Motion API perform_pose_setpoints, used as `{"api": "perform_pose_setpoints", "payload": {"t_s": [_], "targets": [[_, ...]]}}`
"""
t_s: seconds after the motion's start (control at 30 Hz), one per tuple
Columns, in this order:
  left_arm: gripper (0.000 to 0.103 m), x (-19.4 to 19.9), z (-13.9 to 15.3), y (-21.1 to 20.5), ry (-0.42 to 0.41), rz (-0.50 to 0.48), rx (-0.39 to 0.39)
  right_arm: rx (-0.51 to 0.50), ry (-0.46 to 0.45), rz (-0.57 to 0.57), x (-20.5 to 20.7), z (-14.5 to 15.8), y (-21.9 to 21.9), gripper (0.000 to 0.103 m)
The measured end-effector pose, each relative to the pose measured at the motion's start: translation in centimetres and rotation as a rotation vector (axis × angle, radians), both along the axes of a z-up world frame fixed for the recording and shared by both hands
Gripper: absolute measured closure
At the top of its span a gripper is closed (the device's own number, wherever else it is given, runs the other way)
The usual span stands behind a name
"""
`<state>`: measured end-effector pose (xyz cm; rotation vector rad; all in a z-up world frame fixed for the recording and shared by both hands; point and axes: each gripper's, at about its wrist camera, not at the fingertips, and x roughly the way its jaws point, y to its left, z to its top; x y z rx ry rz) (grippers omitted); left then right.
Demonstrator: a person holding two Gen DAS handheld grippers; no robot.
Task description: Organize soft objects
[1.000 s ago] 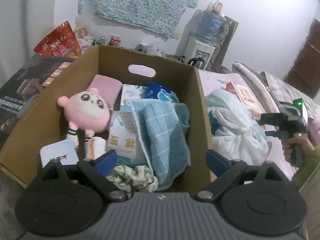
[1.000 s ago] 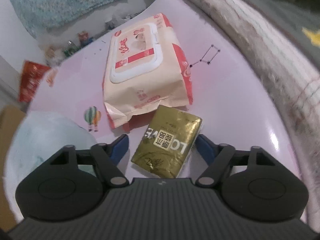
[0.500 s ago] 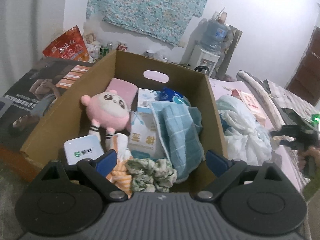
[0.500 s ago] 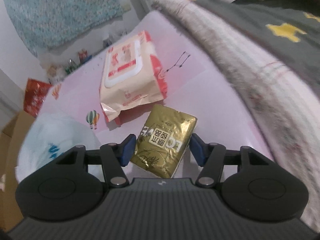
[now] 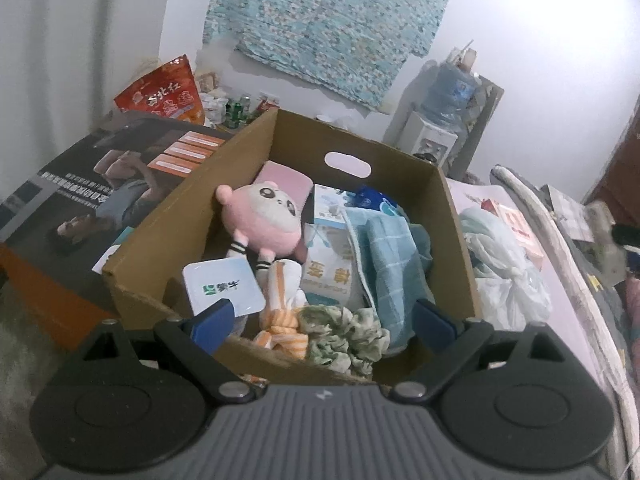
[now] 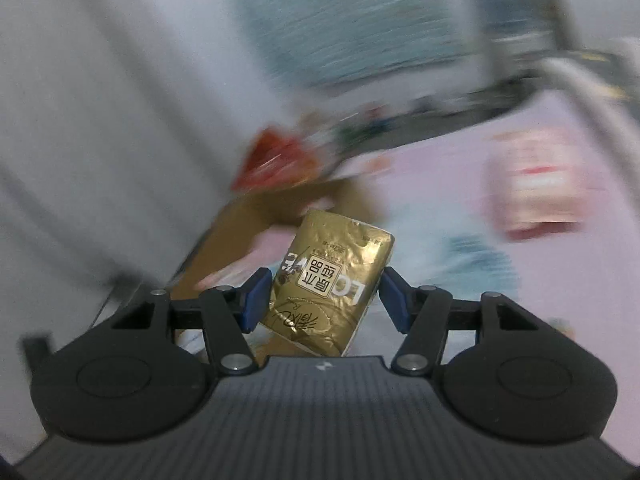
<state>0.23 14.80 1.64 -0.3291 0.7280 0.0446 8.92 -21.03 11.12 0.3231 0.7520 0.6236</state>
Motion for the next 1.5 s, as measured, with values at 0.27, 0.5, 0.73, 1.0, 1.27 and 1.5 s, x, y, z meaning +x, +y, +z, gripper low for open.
{"api": "perform_pose_setpoints", "payload": {"t_s": [0.27,0.5,0.73,1.0,1.27,1.5], "targets": [[0.007,-1.9,0.1,2.2,-0.013,0.049,-0.023,-0.189,0.077,0.348,0.8,-3.9,16.3,0.044],[0.007,-2.6,-0.2,3.9,-0.004,0.078,-0.031,-0.499,0.041,0.446,0.6,-6.8,21.7,0.039],[0.007,-2.5,-0.4,4.2,0.000,0.072,-0.050,-0.536,0.014,0.457,0.1,-6.8,21.7,0.032],[0.007,-2.8,-0.3,3.6,-0.007,0.056,-0.052,-0.330,0.014,0.324,-0.2,-4.6,17.6,0.027],[0.000,-3.3,0.9,2.5,-0.047,0.041,0.013,-0.175,-0.070,0.000,-3.3,-3.9,11.9,0.013],[0.000,-3.8,1.1,1.0,-0.052,0.000,0.062,-0.179,-0.081,-0.158,-6.9,-4.9,10.0,0.001]]}}
